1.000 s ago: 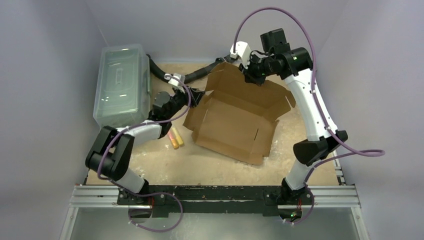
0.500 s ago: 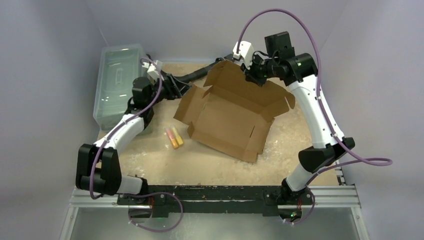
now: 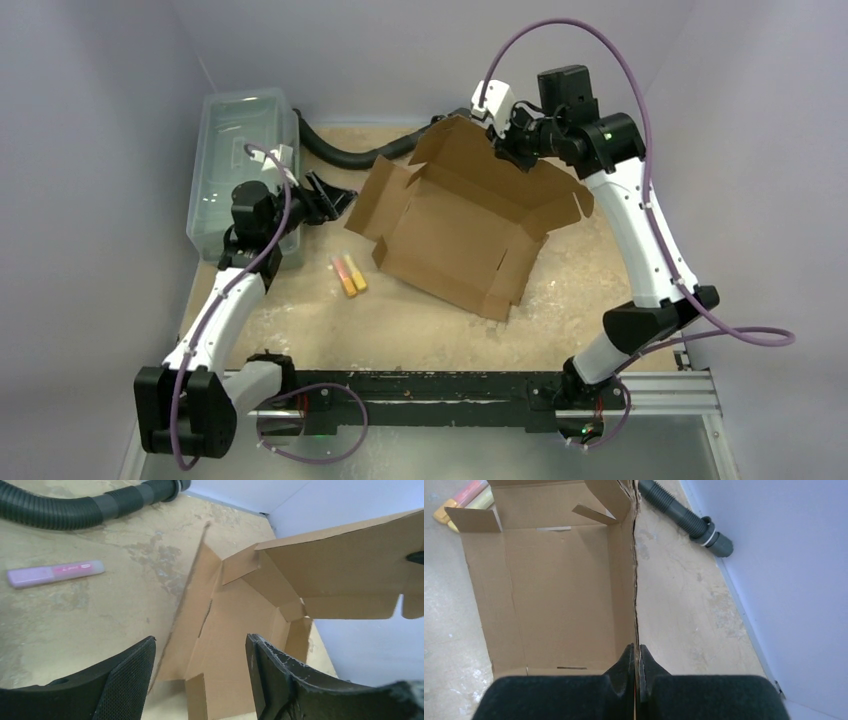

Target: Fold the paper box

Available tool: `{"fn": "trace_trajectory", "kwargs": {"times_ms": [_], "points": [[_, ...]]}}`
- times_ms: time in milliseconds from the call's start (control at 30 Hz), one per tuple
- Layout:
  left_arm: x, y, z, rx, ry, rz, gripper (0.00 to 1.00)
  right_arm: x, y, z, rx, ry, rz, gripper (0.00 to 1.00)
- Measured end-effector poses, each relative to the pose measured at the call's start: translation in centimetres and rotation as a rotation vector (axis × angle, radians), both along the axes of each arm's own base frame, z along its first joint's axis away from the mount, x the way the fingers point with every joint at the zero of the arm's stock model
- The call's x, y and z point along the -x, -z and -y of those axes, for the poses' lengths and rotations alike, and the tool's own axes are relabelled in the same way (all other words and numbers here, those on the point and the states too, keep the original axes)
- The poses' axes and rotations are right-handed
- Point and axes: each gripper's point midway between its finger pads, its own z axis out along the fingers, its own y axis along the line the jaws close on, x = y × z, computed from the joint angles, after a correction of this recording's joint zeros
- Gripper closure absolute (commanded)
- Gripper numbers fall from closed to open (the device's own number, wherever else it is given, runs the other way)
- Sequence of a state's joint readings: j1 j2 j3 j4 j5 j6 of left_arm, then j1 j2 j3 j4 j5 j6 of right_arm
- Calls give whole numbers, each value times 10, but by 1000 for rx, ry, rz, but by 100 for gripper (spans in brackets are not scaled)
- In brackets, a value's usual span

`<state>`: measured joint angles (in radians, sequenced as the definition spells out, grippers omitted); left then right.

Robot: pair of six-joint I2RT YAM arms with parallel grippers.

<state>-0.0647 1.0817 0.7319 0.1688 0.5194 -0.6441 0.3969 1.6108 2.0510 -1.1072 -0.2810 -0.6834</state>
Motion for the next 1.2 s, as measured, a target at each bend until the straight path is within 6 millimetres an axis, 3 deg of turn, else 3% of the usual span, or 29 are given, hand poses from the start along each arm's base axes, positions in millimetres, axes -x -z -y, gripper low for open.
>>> {"fn": "trace_trajectory", "kwargs": {"times_ms": [100, 267, 367, 433, 633, 800, 933, 1033, 1133, 1200], "points": [[4, 7, -9, -44, -43, -22, 39, 4, -14, 2, -16, 3, 43, 100], [12, 47, -22, -99, -112, -158, 45, 8, -38, 11, -33, 34, 131, 100], [21, 64, -29, -121, -145, -227, 49, 9, -48, 14, -40, 49, 170, 100], [26, 70, -33, -133, -168, -254, 56, 8, -51, 16, -41, 55, 181, 100], [41, 101, -31, -123, -167, -319, 60, 6, -45, 14, -43, 58, 168, 100], [51, 147, -14, -109, -121, -435, 60, 11, -32, 6, -37, 12, 140, 100], [49, 158, 3, -98, -81, -461, 60, 30, 6, -12, 13, -66, 67, 100], [49, 167, 14, -96, -57, -485, 61, 39, 23, -24, 59, -103, 53, 100], [50, 169, 22, -86, -42, -498, 60, 32, 23, -21, 99, -80, 94, 100], [48, 166, 23, -81, -42, -488, 58, 22, 12, -14, 119, -43, 161, 100]]}}
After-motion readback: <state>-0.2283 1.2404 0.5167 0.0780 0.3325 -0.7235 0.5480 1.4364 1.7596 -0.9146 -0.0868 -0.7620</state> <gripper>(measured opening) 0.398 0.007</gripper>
